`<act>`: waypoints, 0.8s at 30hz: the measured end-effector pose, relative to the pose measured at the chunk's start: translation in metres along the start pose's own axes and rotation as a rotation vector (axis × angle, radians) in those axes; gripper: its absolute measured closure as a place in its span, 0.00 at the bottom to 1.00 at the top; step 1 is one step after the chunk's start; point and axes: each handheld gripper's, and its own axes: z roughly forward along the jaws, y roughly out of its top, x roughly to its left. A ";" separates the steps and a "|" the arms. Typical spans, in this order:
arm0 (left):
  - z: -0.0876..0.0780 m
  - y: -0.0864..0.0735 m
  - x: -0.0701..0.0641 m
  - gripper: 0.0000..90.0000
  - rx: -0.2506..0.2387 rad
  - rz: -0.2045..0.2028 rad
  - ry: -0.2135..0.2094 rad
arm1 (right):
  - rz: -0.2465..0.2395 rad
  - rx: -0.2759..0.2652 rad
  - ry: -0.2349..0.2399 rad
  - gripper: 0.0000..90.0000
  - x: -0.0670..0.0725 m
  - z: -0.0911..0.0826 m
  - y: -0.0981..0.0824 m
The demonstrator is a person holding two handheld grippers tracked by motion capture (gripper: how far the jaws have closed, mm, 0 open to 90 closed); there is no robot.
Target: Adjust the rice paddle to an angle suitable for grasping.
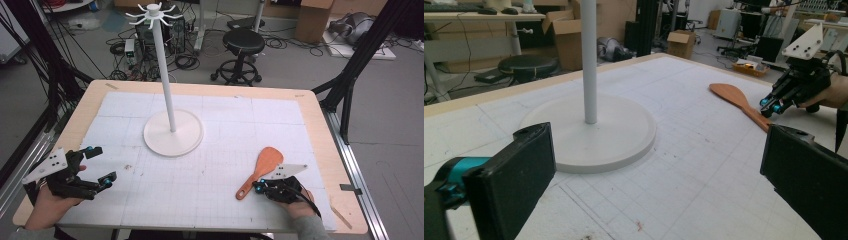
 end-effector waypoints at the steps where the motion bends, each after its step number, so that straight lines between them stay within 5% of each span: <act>1: 0.000 0.000 0.000 0.02 0.001 -0.003 0.003 | -0.004 -0.002 -0.003 1.00 0.000 0.002 0.001; 20: -0.007 -0.002 0.001 0.02 0.003 -0.012 0.017 | -0.066 0.020 -0.026 1.00 0.004 0.021 0.020; 24: -0.010 -0.003 0.002 0.02 -0.007 -0.020 0.024 | -0.048 -0.038 -0.023 1.00 -0.004 0.011 0.023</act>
